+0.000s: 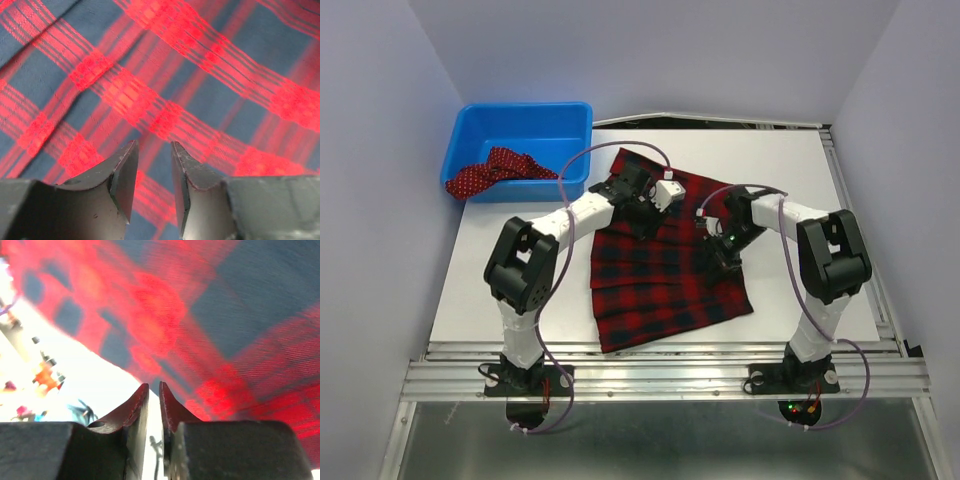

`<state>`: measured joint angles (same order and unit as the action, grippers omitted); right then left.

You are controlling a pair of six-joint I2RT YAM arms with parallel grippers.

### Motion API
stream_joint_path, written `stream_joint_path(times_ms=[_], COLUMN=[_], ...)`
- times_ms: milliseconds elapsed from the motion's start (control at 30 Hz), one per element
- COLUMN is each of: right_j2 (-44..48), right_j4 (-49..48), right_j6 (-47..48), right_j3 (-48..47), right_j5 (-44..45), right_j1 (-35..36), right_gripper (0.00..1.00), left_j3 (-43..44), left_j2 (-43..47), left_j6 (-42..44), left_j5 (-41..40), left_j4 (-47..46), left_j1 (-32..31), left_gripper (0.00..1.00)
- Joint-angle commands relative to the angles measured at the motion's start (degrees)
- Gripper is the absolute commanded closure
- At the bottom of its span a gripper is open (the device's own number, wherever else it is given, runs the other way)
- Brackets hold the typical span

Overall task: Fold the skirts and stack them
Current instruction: Flatten the skirt out, then fold the skirt

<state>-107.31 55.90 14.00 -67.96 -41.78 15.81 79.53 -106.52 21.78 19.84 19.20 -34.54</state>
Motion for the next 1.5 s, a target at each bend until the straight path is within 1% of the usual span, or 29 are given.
stream_joint_path(times_ms=[0,67,133,200,233,267,367,500,533,600,633,667,700,733,767,833,967,1067,1133,1167,1200,1233,1267,1300,1333,1367,1400,1433,1467], right_j2=[1.76,2.1,2.8,2.89,2.81,2.02,-1.83,-6.07,-6.33,-5.99,-5.46,-4.85,-3.62,-3.0,-2.65,-1.94,-0.54,2.79,5.17,6.13,7.36,7.64,7.64,7.03,6.33,5.28,3.96,0.73,-1.22], right_j4=[9.66,6.18,-0.66,-5.16,-7.71,-11.82,-15.46,-15.91,-16.17,-16.26,-16.52,-16.79,-16.96,-17.05,-16.96,-15.92,-9.07,-6.07,-6.06,-6.07,-5.89,-5.89,-6.06,-6.24,-6.5,-7.37,-7.82,-8.17,-8.44], right_j6=[2.88,0.43,-1.34,-2.39,-2.57,-2.57,-2.31,0.49,1.29,4.18,5.85,5.86,7.43,7.97,9.19,10.34,14.82,16.76,17.47,17.29,16.25,15.8,15.53,14.84,14.31,13.61,12.9,11.59,11.05], right_j3=[-9.01,-12.7,-14.03,-14.56,-14.74,-15.09,-16.75,-16.06,-14.15,-11.5,-8.62,-7.28,-6.05,-5.0,-3.59,-3.05,-2.44,-1.47,-2.25,-3.3,-6.62,-8.83,-11.11,-13.66,-16.38,-21.98,-24.73,-27.46,-32.79], right_j5=[-8.06,-5.78,-1.14,1.51,5.53,6.7,9.69,14.61,17.06,19.01,20.41,20.86,21.21,21.56,21.56,20.96,17.62,14.62,14.36,14.27,14.01,14.01,13.66,13.31,13.13,12.69,12.6,12.77,13.21], right_j1=[-1.14,-3.23,-5.17,-5.7,-5.71,-5.71,-5.71,-5.71,-5.71,-5.71,-5.71,-5.71,-5.71,-5.71,-5.71,-5.71,-5.18,-5.18,-5.18,-5.18,-5.7,-6.49,-7.11,-7.72,-8.34,-9.56,-10.1,-10.1,-10.62], right_gripper=[0.8,0.78,0.77,0.76,0.76,0.75,0.75,0.76,0.76,0.76,0.76,0.76,0.76,0.75,0.75,0.75,0.75,0.74,0.73,0.73,0.7,0.69,0.59,0.53,0.47,0.39,0.35,0.33,0.32], left_j3=[5.11,5.2,4.85,4.32,4.06,3.97,3.53,3.36,2.92,1.87,0.29,-0.77,-1.65,-3.48,-4.2,-6.82,-10.79,-12.12,-9.94,-8.53,-4.51,-2.03,1.21,4.64,8.5,16.11,19.84,23.88,30.79], left_j2=[-2.11,-2.03,-1.68,-1.67,-1.85,-2.11,-3.69,-5.1,-5.28,-5.45,-5.54,-5.54,-5.63,-5.72,-5.8,-5.46,-3.52,-1.33,-0.19,0.34,1.13,1.49,1.49,0.88,0.35,-0.35,-1.31,-3.58,-4.91], left_j6=[-0.95,-1.21,-1.48,-1.3,-0.87,-0.78,0.01,1.68,2.12,4.23,4.93,5.55,6.77,7.48,8.1,9.68,11.09,11.79,12.75,13.89,15.99,17.14,18.29,20.39,20.67,20.67,20.24,19.88,19.62], left_j5=[-0.5,-0.76,-0.85,-0.85,-1.02,-1.37,-2.08,-2.43,-2.78,-2.78,-3.13,-3.14,-2.87,-1.74,-1.12,-0.59,2.49,2.67,2.66,3.8,4.33,5.2,7.74,9.07,10.56,12.66,13.38,13.82,13.83], left_j4=[1.8,1.37,1.1,0.93,0.93,0.84,0.75,1.1,1.45,1.89,2.41,2.68,3.12,4.6,5.49,7.33,10.06,11.38,13.22,16.19,17.7,19.37,22.86,24.64,25.79,26.76,26.85,26.94,26.51], left_j1=[0.18,0.18,0.44,0.44,0.44,0.44,0.44,0.09,-0.08,-1.4,-2.01,-2.71,-4.11,-4.82,-5.79,-8.94,-13.52,-14.5,-14.06,-13.62,-11.97,-10.64,-8.98,-5.22,-3.18,-1.25,0.6,3.58,4.91], left_gripper=[0.57,0.57,0.57,0.57,0.57,0.57,0.57,0.59,0.6,0.64,0.69,0.69,0.76,0.78,0.83,0.86,0.94,0.95,0.92,0.89,0.78,0.71,0.66,0.57,0.54,0.5,0.42,0.4,0.38])
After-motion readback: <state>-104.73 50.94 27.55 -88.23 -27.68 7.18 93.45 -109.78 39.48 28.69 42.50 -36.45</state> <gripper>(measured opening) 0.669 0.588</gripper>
